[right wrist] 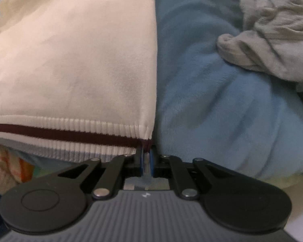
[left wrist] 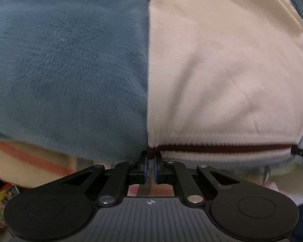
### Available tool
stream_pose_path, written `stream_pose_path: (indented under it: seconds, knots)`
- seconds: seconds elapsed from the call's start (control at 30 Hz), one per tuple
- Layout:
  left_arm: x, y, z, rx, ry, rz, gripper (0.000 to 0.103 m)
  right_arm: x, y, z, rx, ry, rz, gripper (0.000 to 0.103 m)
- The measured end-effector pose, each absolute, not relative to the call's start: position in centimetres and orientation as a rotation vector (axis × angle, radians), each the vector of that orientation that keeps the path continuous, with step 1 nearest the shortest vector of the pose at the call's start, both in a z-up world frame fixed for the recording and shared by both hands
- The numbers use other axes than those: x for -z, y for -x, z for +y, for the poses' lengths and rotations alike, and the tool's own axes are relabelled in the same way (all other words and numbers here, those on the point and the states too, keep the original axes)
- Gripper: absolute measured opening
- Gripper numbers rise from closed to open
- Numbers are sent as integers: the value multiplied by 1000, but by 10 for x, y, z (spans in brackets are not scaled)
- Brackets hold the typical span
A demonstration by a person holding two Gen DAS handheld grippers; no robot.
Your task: Fold clothes
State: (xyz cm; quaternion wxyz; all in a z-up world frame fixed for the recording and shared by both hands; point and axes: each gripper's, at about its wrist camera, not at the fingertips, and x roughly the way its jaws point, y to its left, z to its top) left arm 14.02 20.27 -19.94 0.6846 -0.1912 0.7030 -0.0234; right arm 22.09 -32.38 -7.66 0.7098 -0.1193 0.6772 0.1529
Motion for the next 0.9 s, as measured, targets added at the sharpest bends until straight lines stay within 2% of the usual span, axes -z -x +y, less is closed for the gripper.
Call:
stream_pose_path:
  seconds: [0.1,0.17,0.23,0.27,0.37,0.53,0.63,0.77,0.9]
  knots:
    - [194,-146,197,110,335,1583,13,66,-222,-327,-341,254,1501,10]
    - [187,-144,196,180,277,1582,17,55,-225,-338,-343,250,1501,19]
    - [182,-145,204,176,279,1598,30,41,-228,-347,-345,230,1505,27]
    - [179,-146,210,168,296,1601,30,34,-230,-350,-339,226,1507,33]
    - [165,-150,230,93,285,1595,25,9,-236,-356,-295,257,1477,33]
    - [136,-177,253,38,352,1492,24,-30,-266,-369,-255,207,1409,33]
    - [123,-199,238,66,333,1408,24,-48,-294,-356,-294,209,1328,33]
    - [121,-269,212,158,355,1334,24,-23,-313,-300,-395,200,1237,33]
    - [127,-326,202,214,285,1260,24,-20,-364,-274,-495,209,1167,33]
